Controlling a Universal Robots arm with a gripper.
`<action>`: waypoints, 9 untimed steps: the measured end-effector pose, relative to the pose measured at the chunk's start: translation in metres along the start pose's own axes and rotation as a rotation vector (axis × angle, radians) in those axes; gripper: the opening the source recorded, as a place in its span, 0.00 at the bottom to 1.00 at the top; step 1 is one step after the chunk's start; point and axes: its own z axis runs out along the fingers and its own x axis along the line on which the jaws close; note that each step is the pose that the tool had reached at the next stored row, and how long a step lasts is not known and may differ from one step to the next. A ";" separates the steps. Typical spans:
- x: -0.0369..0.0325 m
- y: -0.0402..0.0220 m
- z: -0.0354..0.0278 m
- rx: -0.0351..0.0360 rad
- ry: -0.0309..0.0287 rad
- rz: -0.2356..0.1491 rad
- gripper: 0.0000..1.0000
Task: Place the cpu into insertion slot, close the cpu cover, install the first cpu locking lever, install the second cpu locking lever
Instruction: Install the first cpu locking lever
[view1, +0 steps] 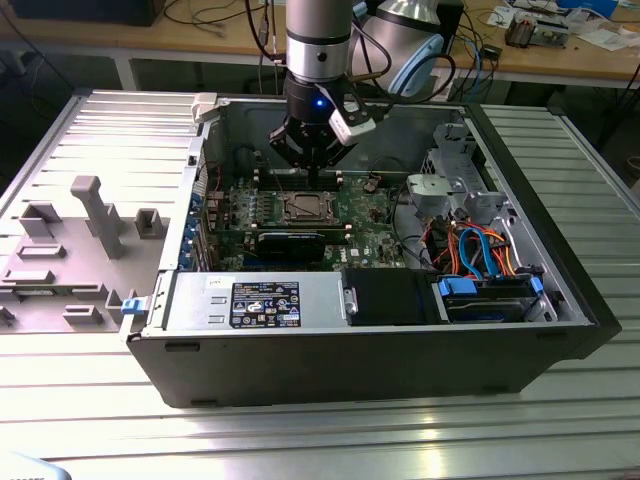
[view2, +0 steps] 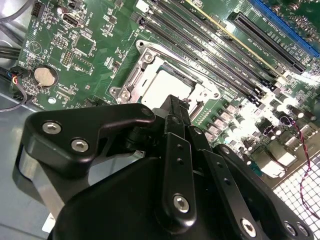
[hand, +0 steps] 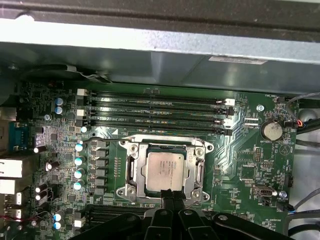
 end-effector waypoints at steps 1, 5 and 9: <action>0.0000 0.0000 0.0000 0.0000 -0.0001 -0.001 0.11; 0.0000 0.0000 0.0000 -0.0001 -0.0003 -0.006 0.11; 0.0000 0.0000 0.0000 -0.0003 -0.0007 -0.012 0.11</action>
